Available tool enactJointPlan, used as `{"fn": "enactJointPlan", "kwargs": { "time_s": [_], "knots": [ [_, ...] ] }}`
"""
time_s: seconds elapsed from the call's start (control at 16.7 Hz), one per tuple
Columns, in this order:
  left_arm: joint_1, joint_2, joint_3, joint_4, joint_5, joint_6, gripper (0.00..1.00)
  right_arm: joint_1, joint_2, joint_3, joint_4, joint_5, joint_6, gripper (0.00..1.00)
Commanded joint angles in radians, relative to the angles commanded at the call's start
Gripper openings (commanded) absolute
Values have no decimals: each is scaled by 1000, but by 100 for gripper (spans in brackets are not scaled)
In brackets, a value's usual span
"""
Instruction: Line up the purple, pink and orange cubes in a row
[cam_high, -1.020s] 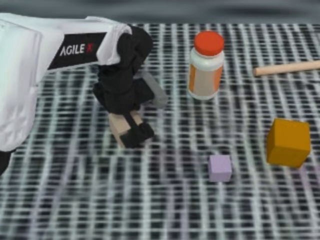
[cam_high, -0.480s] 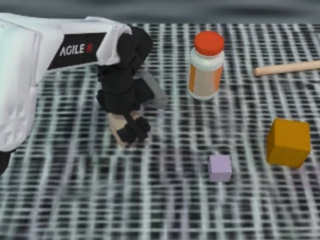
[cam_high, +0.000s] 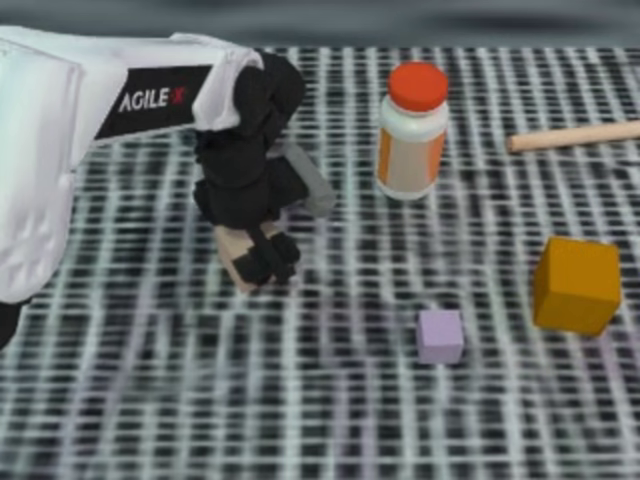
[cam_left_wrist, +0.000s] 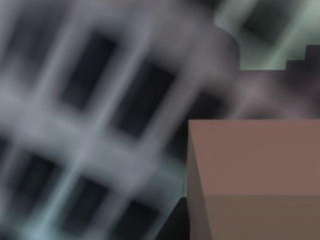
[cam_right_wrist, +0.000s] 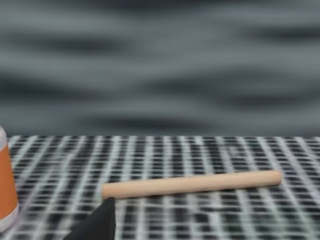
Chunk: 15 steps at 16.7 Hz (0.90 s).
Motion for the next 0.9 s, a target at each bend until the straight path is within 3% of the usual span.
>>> {"fn": "enactJointPlan", "kwargs": {
  "time_s": [0.42, 0.9],
  "knots": [
    [-3, -25, 16, -27, 9, -3, 0, 0, 0, 0, 0, 0, 0, 100],
    [16, -97, 156, -240, 8, -6, 0, 0, 0, 0, 0, 0, 0, 100]
  ]
}}
